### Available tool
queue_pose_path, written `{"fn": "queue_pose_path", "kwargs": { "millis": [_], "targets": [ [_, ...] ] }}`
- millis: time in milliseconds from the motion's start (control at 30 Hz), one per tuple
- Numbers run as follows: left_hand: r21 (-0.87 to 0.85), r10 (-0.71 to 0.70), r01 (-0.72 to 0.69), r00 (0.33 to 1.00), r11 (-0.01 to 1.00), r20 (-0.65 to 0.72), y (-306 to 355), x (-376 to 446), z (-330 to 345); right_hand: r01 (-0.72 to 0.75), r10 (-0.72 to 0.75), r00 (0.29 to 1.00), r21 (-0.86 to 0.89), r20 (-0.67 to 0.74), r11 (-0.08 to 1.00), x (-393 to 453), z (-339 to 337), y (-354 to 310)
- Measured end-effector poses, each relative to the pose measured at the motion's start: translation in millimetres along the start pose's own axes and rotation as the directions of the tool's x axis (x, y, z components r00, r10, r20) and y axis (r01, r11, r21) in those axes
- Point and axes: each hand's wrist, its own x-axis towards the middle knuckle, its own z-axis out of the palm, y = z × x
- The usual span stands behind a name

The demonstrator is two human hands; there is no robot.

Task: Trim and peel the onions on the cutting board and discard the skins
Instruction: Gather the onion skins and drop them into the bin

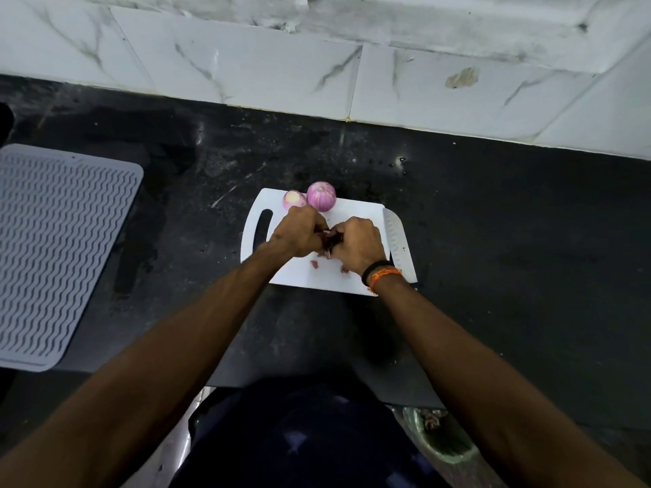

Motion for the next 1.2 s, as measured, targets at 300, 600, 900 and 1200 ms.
{"fn": "queue_pose_path", "kwargs": {
  "millis": [300, 600, 900, 1200],
  "targets": [
    [0.104, 0.084, -0.086, 0.996, 0.991, 0.027, 18, -1, -27, -0.081, 0.109, 0.986, 0.204, -0.129, 0.976, -19, -14, -7],
    [0.048, 0.243, -0.252, 0.96, 0.966, 0.141, 35, -17, -22, -0.251, 0.312, 0.931, 0.289, -0.191, 0.924, -66, -13, -12],
    [0.09, 0.45, -0.482, 0.86, 0.872, 0.24, 79, -46, 28, -0.471, 0.592, 0.766, 0.408, -0.25, 0.782, -139, -3, 17],
    [0.038, 0.613, -0.655, 0.725, 0.755, 0.314, 156, -96, 115, -0.549, 0.763, 0.533, 0.538, -0.365, 0.64, -248, -1, 79]
  ]
}}
